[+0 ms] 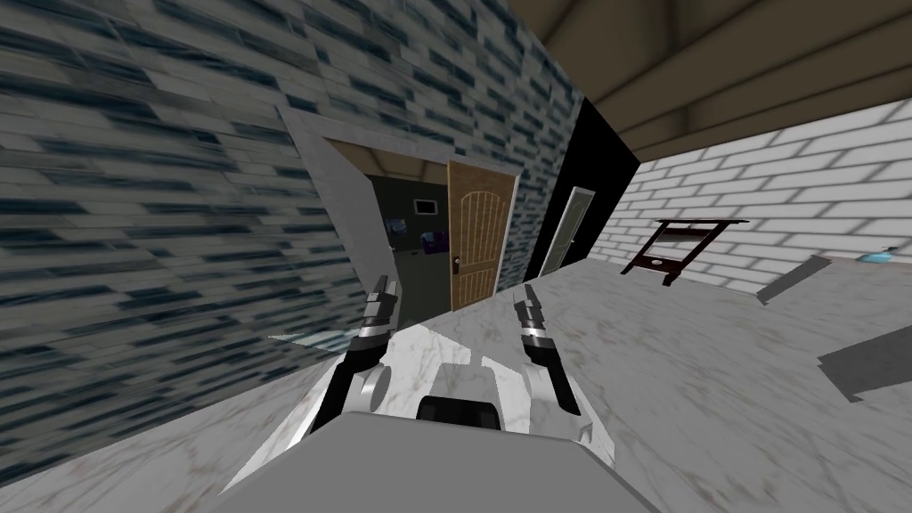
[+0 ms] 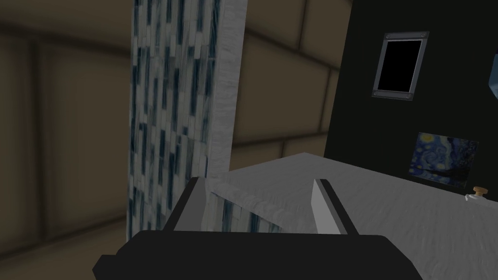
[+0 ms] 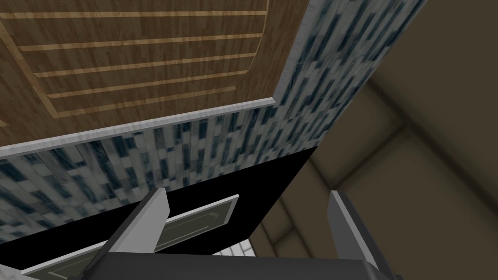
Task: Push the door open
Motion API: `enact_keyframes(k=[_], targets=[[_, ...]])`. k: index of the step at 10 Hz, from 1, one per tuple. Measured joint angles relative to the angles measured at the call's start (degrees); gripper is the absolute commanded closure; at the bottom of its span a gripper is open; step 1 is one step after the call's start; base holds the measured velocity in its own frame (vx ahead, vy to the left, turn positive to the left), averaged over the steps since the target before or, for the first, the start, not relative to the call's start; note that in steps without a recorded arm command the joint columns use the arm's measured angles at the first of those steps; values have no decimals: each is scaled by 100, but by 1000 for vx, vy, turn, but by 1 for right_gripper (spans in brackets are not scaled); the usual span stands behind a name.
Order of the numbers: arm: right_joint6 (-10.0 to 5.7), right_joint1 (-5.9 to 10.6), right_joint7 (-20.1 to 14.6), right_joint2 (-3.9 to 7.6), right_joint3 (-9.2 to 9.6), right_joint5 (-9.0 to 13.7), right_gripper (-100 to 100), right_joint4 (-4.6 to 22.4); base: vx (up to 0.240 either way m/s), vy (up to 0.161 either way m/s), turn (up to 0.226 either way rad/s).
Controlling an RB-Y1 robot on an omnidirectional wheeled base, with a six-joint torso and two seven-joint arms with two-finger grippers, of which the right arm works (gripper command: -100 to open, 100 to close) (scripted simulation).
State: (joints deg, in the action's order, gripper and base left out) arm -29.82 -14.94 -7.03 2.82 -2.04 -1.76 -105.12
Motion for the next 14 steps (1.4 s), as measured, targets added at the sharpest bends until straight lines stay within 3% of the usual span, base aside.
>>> enact_keyframes(k=[2,6,9,14], targets=[[5,155,32,19,7,14,-100,254,56,-16,46],[28,632,96,72,-11,60,-100,931,84,-23,81],[10,808,127,84,-8,78,-100,1283,45,-17,55],[13,1295,198,112,-20,125,-100,2001,64,-21,68]])
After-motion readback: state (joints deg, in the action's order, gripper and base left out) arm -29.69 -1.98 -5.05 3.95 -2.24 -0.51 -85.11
